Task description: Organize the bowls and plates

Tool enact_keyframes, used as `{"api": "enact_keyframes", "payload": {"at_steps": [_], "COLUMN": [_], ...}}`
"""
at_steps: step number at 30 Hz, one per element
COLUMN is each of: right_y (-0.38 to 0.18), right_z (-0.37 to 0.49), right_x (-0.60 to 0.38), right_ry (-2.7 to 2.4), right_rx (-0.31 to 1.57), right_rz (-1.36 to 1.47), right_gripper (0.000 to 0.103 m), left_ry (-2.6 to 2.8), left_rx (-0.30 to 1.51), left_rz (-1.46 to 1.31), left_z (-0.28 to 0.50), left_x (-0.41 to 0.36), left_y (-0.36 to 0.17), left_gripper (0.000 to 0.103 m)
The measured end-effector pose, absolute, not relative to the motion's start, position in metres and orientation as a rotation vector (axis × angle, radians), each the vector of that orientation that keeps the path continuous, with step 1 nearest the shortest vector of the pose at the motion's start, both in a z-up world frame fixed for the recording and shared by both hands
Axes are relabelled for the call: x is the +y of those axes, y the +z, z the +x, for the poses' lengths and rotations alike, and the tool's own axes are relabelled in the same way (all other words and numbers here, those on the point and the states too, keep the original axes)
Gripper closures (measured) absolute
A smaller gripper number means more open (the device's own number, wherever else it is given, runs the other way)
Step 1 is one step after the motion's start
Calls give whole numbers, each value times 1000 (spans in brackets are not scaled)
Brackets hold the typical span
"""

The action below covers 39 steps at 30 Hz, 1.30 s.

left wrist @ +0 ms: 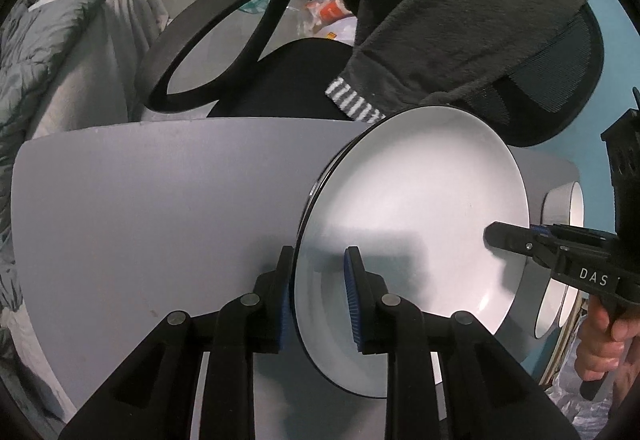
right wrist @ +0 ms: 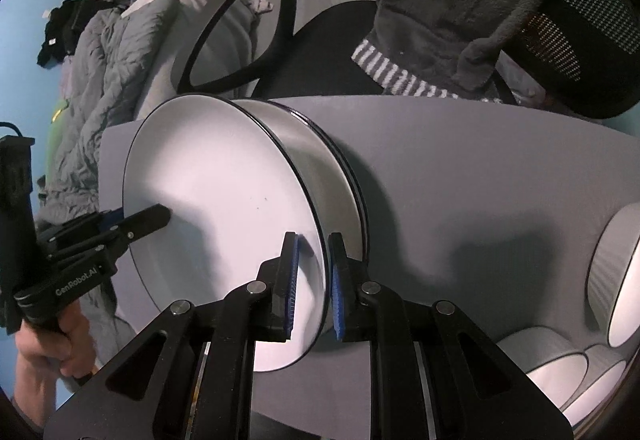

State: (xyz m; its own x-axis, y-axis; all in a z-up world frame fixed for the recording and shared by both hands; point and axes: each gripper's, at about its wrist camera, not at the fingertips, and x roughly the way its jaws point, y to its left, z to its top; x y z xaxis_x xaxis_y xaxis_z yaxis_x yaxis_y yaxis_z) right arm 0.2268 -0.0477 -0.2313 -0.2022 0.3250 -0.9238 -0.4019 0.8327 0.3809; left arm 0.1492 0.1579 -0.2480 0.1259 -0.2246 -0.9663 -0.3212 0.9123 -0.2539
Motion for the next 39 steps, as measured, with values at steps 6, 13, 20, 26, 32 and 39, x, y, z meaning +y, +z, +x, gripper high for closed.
{"api": "enact_keyframes", "payload": {"at_steps": [6, 13, 20, 26, 32, 39], "right_y": [-238, -240, -240, -243, -239, -226], "right_z": [234, 236, 230, 234, 232, 228], "right_x": [-43, -42, -35, -40, -39, -37], "right_ry": [641, 618, 549, 465, 434, 377], "right_rx": [1667, 1690, 1738, 1820, 1830, 1769], "right_rz": [-72, -88, -113, -49, -59, -118], "right_gripper": [87, 84, 73, 71, 70, 49], "left_ry": [85, 103, 128, 135, 156, 175], "left_rx": [1482, 1492, 1498, 1483, 1442, 1398], "left_rz": [-459, -438, -372, -381, -399, -410], "left_z": [157, 161, 163, 159, 149, 140], "left_x": [160, 158, 149, 149, 149, 145], "left_y": [-256, -253, -250, -245, -230, -212], "left_gripper": [79, 78, 75, 68, 64, 59]}}
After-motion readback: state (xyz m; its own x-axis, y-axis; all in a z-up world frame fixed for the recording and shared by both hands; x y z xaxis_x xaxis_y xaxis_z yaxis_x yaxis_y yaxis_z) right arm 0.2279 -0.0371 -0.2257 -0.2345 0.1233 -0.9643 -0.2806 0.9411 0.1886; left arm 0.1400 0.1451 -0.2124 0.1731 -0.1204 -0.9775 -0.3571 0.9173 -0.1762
